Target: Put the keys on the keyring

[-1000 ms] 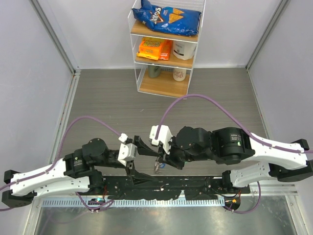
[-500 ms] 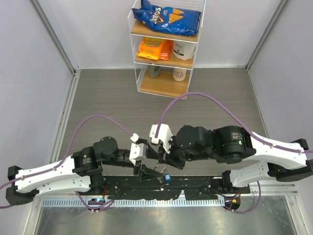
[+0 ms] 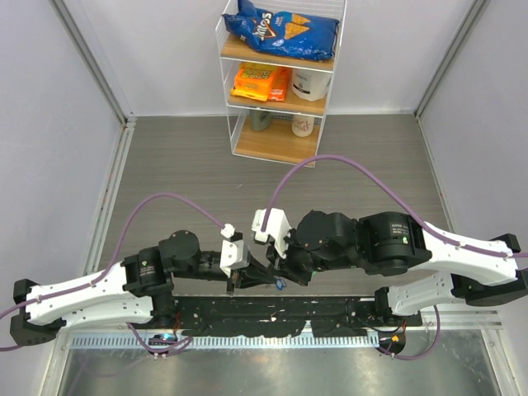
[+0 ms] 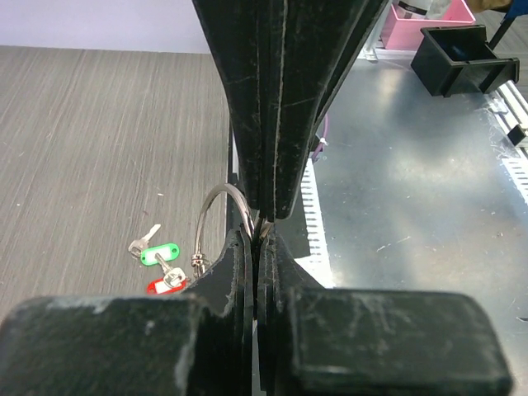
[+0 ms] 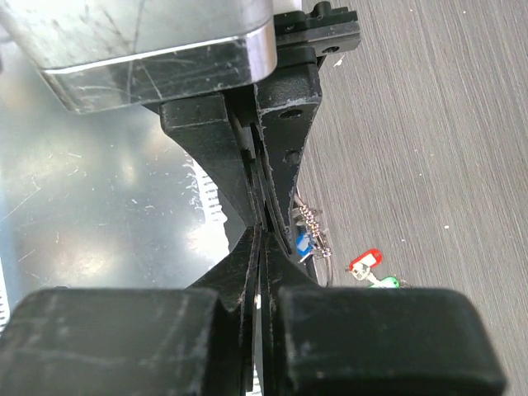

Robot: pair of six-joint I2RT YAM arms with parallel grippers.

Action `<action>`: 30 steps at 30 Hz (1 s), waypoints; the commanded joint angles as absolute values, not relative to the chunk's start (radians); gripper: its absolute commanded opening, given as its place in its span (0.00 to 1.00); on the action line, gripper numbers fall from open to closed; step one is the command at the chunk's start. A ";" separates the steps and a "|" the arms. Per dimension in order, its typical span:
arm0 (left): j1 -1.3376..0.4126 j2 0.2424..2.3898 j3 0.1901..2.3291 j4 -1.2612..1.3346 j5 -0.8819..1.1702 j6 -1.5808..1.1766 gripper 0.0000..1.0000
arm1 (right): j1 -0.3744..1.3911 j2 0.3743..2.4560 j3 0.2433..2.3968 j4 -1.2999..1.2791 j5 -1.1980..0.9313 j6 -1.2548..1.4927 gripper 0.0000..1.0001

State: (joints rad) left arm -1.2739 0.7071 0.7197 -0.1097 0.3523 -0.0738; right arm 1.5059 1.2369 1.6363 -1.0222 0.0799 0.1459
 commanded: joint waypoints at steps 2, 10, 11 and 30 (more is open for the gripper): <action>-1.270 0.686 0.749 -0.049 0.307 -0.077 0.00 | 1.511 1.207 1.626 -0.971 0.064 0.161 0.06; -1.270 0.661 0.729 -0.018 0.290 -0.101 0.00 | 1.511 1.129 1.597 -0.951 0.146 0.187 0.30; -1.272 0.657 0.727 -0.012 0.285 -0.107 0.00 | 1.511 1.121 1.589 -0.951 0.172 0.189 0.32; -1.270 0.607 0.730 -0.097 -0.141 -0.317 0.00 | 1.411 0.983 1.359 -0.696 0.304 0.164 0.73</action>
State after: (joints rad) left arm -1.2739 0.6292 0.7193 -0.1070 -0.0025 -0.2577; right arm 1.4384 0.8764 1.3006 -0.7094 0.3790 0.1902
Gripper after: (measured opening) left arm 0.047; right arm 0.736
